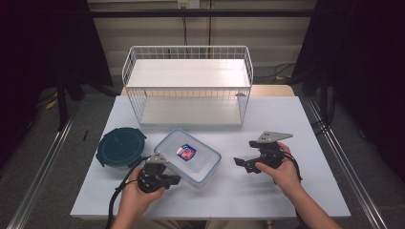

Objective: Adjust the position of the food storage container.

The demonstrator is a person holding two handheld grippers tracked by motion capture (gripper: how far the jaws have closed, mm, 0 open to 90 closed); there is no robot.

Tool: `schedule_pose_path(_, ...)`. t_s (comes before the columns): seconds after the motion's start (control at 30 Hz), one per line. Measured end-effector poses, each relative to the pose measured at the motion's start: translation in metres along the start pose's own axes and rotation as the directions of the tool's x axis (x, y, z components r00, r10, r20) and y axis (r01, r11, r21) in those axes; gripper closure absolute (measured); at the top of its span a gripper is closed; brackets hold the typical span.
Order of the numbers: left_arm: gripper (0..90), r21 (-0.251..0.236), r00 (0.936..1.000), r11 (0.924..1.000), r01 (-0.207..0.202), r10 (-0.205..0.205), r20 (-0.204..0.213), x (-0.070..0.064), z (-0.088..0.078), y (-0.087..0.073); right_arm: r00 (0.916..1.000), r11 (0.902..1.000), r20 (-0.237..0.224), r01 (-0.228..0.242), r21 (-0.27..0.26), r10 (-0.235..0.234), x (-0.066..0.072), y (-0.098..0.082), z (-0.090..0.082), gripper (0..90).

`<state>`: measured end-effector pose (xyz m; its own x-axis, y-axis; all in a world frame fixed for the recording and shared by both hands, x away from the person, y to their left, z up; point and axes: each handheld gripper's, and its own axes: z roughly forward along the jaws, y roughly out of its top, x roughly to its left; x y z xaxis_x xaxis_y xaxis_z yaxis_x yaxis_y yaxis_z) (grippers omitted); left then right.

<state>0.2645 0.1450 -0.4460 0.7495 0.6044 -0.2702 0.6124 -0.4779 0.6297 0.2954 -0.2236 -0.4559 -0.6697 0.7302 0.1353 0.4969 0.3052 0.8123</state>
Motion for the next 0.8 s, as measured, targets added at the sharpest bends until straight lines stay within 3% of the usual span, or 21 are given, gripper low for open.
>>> schedule_pose_path(0.27, 90.0, -0.016, 0.9993, 0.9997, -0.02, 0.02, 0.032, -0.009, 0.015, 0.008, 0.9999, 1.0, 0.009, -0.007, -0.003, 0.007, -0.001, -0.002, -0.004, 5.7)
schedule_pose_path(0.33, 90.0, -0.041, 0.9987, 0.999, -0.016, 0.018, 0.047, -0.01, 0.021, 0.012, 0.9999, 0.9999, 0.016, -0.004, -0.009, 0.004, -0.002, -0.004, -0.007, 5.7)
schedule_pose_path(0.57, 90.0, -0.068, 0.9974, 0.9969, -0.038, 0.042, 0.058, -0.018, 0.035, 0.021, 0.999, 0.9997, 0.038, -0.021, -0.013, 0.022, -0.003, -0.01, -0.015, 5.7)
schedule_pose_path(0.8, 90.0, -0.079, 0.9974, 0.9963, -0.033, 0.038, 0.062, -0.018, 0.043, 0.027, 0.998, 0.9993, 0.053, -0.033, -0.017, 0.034, -0.003, -0.015, -0.022, 5.7)
